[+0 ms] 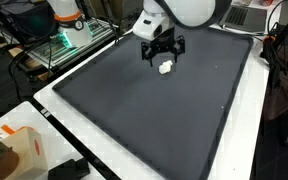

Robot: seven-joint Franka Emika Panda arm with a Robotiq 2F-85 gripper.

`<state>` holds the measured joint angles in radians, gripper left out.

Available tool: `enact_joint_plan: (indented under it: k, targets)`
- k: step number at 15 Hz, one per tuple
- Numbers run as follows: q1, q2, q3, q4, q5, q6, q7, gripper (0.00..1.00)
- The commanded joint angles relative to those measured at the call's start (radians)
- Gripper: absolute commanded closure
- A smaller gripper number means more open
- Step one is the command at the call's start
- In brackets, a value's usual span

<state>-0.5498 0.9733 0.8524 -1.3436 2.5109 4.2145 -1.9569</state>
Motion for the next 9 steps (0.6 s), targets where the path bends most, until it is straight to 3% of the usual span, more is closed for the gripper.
enact_joint_plan:
  k: [1, 9]
  targets:
    - [-0.03, 0.086, 0.029, 0.017, 0.0, 0.032, 0.035, 0.0]
    - [-0.141, 0.201, 0.169, 0.017, 0.0, 0.027, 0.064, 0.0]
